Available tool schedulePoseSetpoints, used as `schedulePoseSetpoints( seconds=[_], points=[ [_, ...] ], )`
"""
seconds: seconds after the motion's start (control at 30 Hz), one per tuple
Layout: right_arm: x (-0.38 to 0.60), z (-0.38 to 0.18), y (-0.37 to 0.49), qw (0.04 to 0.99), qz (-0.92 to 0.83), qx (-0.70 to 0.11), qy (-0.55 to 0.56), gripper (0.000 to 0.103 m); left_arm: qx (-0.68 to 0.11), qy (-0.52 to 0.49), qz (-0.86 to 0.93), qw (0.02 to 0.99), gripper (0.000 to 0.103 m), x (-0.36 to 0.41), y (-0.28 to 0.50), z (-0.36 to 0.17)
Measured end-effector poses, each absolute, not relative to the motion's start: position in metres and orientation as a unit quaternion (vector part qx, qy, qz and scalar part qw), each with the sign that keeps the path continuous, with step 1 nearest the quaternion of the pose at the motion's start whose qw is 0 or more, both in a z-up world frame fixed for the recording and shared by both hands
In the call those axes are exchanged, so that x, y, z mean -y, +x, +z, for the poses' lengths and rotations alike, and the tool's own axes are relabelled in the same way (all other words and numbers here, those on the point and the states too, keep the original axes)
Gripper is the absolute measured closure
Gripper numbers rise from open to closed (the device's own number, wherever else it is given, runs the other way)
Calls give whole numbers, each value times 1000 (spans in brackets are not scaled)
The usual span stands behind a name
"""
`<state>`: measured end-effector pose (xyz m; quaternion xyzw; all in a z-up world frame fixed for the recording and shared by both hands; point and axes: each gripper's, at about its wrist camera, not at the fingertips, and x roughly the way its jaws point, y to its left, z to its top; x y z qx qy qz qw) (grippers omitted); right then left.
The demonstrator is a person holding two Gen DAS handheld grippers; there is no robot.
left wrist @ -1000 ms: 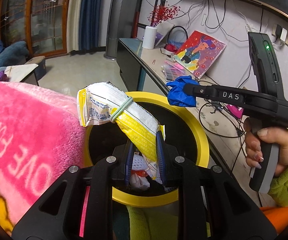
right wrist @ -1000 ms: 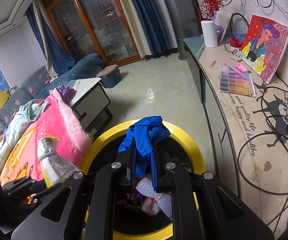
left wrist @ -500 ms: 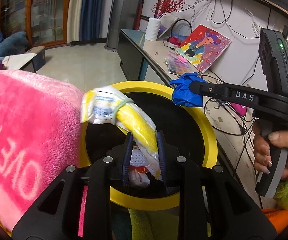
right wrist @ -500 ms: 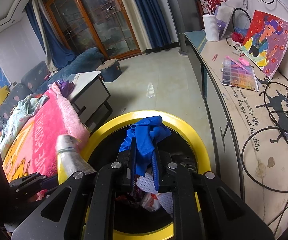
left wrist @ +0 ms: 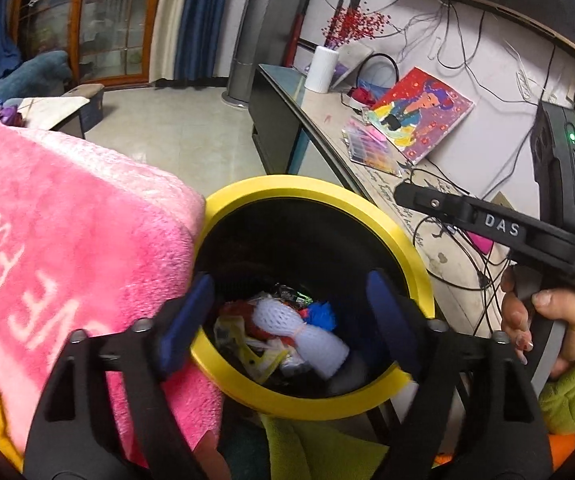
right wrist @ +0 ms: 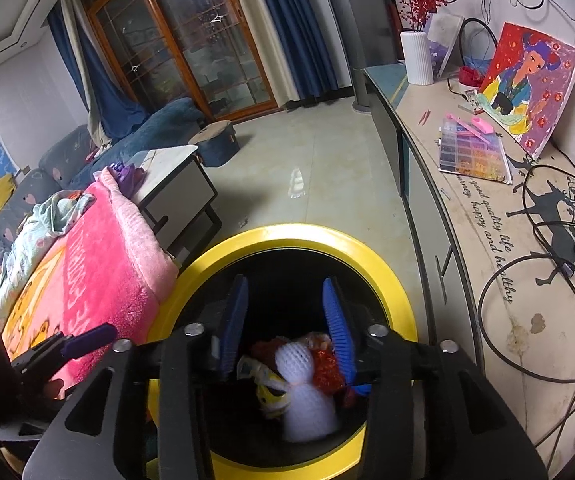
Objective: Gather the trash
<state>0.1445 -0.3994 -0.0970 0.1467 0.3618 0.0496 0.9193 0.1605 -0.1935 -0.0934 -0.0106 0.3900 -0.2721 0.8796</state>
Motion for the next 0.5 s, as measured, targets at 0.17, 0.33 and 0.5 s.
schedulePoseSetpoints(
  seconds=[0.17, 0.33, 0.5],
  points=[
    [396, -89, 138, 925, 42, -353, 136, 43, -384, -23, -251, 888, 11, 181, 159, -85],
    [388, -78, 129, 933, 33, -340, 112, 27, -377, -34, -233, 896, 11, 167, 158, -74],
    [377, -68, 122, 938, 32, -330, 96, 17, -373, -45, -215, 902, 11, 148, 155, -65]
  ],
)
